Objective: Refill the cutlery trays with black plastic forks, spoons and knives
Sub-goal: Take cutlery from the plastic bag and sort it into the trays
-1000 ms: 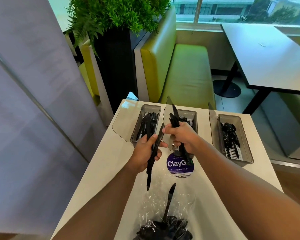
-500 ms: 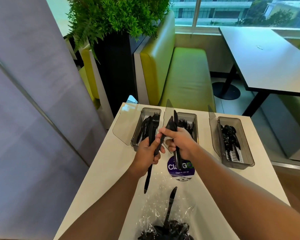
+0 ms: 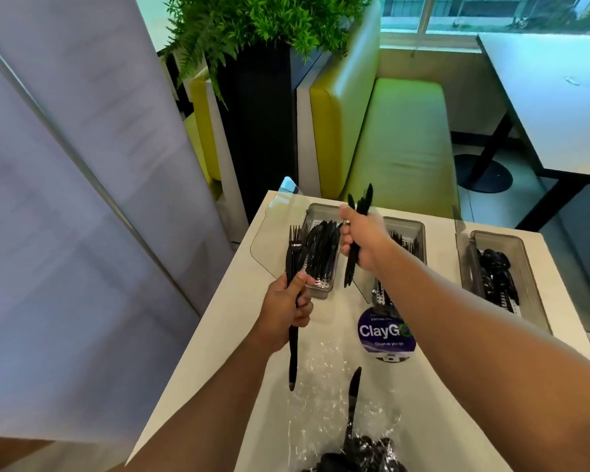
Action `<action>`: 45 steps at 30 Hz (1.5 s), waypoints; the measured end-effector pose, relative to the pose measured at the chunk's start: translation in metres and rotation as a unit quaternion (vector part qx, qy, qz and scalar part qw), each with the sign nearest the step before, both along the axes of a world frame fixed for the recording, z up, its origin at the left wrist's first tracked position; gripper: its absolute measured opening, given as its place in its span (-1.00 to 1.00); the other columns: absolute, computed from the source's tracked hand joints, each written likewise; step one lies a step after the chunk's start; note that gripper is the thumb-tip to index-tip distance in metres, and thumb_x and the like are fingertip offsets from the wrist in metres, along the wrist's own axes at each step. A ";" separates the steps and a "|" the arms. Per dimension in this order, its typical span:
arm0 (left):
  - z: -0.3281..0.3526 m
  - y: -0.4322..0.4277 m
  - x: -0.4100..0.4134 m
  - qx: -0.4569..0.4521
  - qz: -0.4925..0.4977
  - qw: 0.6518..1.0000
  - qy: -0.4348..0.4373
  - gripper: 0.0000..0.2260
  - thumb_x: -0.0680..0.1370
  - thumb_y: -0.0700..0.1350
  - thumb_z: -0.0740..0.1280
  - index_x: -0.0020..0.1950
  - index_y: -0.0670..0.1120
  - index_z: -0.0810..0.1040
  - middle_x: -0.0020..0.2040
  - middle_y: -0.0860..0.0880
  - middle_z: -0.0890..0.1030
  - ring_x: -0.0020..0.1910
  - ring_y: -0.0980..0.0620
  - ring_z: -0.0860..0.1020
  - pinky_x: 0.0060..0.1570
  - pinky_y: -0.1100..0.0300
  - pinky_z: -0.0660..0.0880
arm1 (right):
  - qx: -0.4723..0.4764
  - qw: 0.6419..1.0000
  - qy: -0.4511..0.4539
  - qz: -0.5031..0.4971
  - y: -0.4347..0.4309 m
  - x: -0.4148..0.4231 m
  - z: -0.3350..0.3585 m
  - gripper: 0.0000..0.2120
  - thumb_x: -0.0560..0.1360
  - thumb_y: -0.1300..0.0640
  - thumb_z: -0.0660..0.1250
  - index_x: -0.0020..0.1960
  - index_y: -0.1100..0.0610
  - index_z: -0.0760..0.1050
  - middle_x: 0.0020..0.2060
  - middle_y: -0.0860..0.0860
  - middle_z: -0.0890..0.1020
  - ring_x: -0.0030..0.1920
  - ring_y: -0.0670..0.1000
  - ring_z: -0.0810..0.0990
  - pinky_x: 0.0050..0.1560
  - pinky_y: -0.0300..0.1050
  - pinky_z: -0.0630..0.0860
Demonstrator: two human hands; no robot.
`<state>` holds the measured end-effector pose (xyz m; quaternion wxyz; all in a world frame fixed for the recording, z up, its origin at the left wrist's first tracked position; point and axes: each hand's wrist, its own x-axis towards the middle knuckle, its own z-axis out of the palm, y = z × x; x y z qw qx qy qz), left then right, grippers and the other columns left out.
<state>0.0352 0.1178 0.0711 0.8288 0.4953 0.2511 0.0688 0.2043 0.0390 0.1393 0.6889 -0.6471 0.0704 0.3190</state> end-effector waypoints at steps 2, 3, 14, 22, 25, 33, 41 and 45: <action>-0.003 0.004 0.002 -0.028 0.001 1.000 -0.005 -0.79 0.70 -0.05 0.18 -0.02 -0.13 0.50 -0.42 0.01 0.29 -0.54 0.14 0.19 -0.58 0.34 0.12 | -0.028 0.998 0.036 0.050 0.016 0.004 -0.009 -0.88 0.66 0.15 0.25 -0.05 0.13 0.45 -0.44 -0.02 0.35 -0.57 -0.11 0.27 -0.63 -0.27 0.28; -0.004 0.006 0.003 -0.041 0.000 0.999 -0.006 -0.79 0.70 -0.05 0.19 -0.03 -0.13 0.51 -0.41 0.01 0.29 -0.54 0.14 0.19 -0.58 0.34 0.13 | -0.043 0.995 0.055 0.071 0.024 0.005 -0.014 -0.84 0.67 0.19 0.22 -0.09 0.13 0.43 -0.43 -0.02 0.35 -0.56 -0.11 0.28 -0.63 -0.28 0.30; -0.008 0.021 0.005 -0.112 -0.033 0.993 -0.010 -0.82 0.69 -0.09 0.21 0.11 -0.16 0.55 -0.38 -0.01 0.36 -0.54 0.15 0.22 -0.59 0.33 0.15 | -0.137 0.988 -0.008 0.065 0.058 0.010 -0.057 -0.87 0.62 0.18 0.28 -0.01 0.26 0.49 -0.13 0.17 0.63 -0.13 0.11 0.63 -0.05 0.03 0.60; -0.001 0.016 0.011 -0.092 -0.047 0.994 -0.027 -0.79 0.68 -0.07 0.24 0.21 -0.16 0.55 -0.36 -0.01 0.41 -0.52 0.15 0.26 -0.57 0.33 0.21 | -0.046 0.991 -0.033 0.123 0.039 -0.007 -0.030 -0.45 0.56 -0.24 0.32 0.27 0.20 0.47 0.14 0.20 0.62 0.06 0.19 0.65 0.11 0.14 0.62; 0.009 0.007 0.017 -0.076 -0.063 0.995 -0.035 -0.82 0.68 -0.07 0.24 0.13 -0.11 0.59 -0.36 -0.01 0.42 -0.52 0.16 0.27 -0.56 0.33 0.18 | -0.015 0.985 0.004 0.170 0.022 -0.019 -0.018 -0.56 0.62 -0.03 0.33 0.23 0.35 0.53 0.06 0.35 0.68 -0.16 0.23 0.69 -0.17 0.02 0.68; 0.023 -0.029 0.032 -0.038 -0.107 0.993 -0.017 -0.73 0.69 -0.04 0.22 0.26 -0.18 0.54 -0.36 0.00 0.37 -0.51 0.15 0.24 -0.58 0.33 0.18 | 0.092 0.993 0.009 0.076 -0.029 -0.008 0.018 -0.72 0.74 0.11 -0.01 0.11 0.18 0.45 -0.26 0.15 0.71 -0.17 0.17 0.70 -0.06 0.08 0.62; 0.025 -0.047 0.041 -0.058 -0.147 0.987 0.004 -0.76 0.69 -0.02 0.20 0.09 -0.15 0.55 -0.39 0.02 0.26 -0.53 0.16 0.21 -0.60 0.32 0.15 | 0.095 0.988 0.012 -0.124 -0.079 0.047 0.024 -0.85 0.70 0.14 0.11 0.13 0.14 0.44 -0.46 -0.02 0.34 -0.55 -0.08 0.24 -0.56 -0.21 0.21; 0.025 -0.051 0.049 -0.117 -0.162 0.980 0.010 -0.71 0.70 0.00 0.12 0.03 -0.14 0.54 -0.38 0.00 0.28 -0.52 0.15 0.22 -0.60 0.32 0.17 | -0.042 0.997 -0.007 -0.071 -0.093 0.053 -0.002 -0.90 0.67 0.21 0.18 0.02 0.19 0.45 -0.37 0.02 0.44 -0.50 -0.07 0.32 -0.56 -0.22 0.28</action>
